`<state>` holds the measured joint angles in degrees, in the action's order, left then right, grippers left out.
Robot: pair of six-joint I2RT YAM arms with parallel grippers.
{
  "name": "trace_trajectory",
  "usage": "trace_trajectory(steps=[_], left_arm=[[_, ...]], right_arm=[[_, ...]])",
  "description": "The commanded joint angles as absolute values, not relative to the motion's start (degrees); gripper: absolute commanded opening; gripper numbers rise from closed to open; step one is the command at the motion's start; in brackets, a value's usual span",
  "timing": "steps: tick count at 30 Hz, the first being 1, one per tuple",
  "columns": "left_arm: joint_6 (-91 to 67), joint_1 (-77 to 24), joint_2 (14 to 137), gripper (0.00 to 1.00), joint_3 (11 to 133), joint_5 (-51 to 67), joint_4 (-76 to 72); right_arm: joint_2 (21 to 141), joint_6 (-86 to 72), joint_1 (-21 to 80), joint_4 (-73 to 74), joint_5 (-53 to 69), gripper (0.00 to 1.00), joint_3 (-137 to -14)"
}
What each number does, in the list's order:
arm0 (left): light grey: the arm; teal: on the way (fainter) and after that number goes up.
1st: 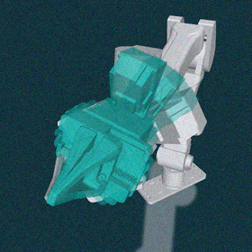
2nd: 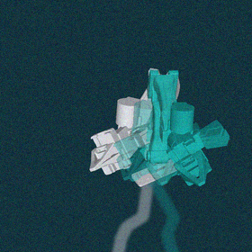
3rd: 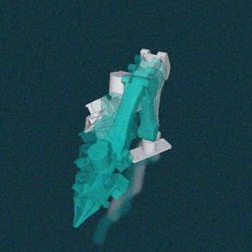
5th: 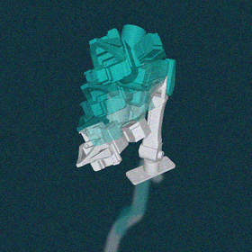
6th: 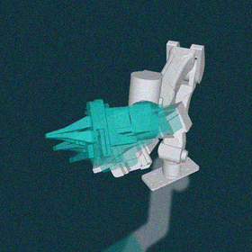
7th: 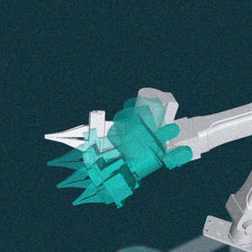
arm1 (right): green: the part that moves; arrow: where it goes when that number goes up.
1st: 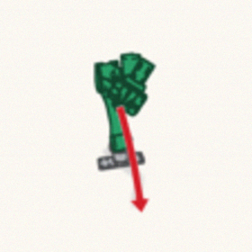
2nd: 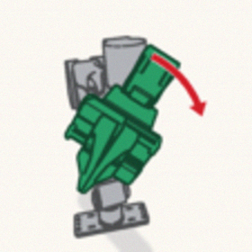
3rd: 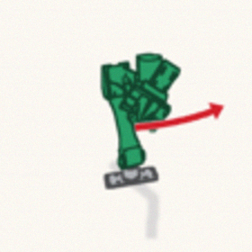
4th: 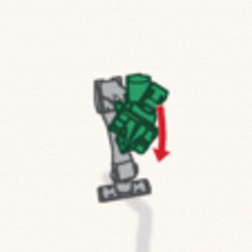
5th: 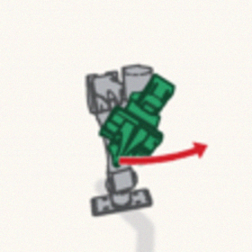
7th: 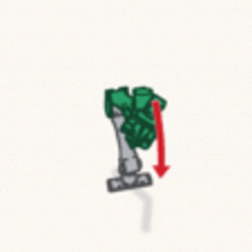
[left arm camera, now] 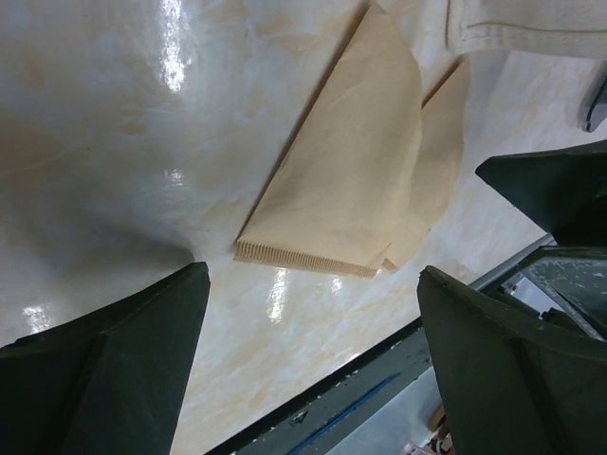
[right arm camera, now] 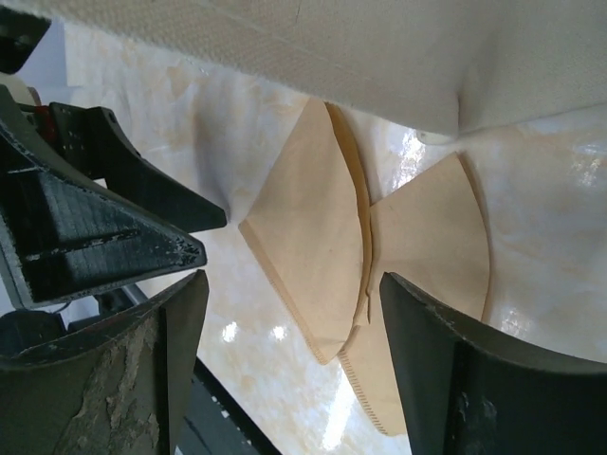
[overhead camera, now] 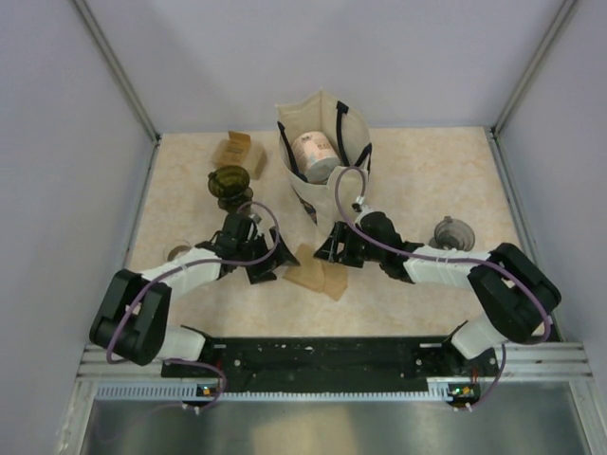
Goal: Place the coffee filter in the dripper
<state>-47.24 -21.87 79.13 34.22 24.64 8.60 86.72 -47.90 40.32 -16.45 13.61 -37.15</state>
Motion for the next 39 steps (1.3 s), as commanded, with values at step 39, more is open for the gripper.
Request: trace_trajectory(steps=[39], left_arm=[[-63.37,-34.54,51.49,0.83,14.59,-7.82,-11.59]], right_arm=[[85.51,-42.36,42.98,-16.43,9.49,0.71,-38.58]])
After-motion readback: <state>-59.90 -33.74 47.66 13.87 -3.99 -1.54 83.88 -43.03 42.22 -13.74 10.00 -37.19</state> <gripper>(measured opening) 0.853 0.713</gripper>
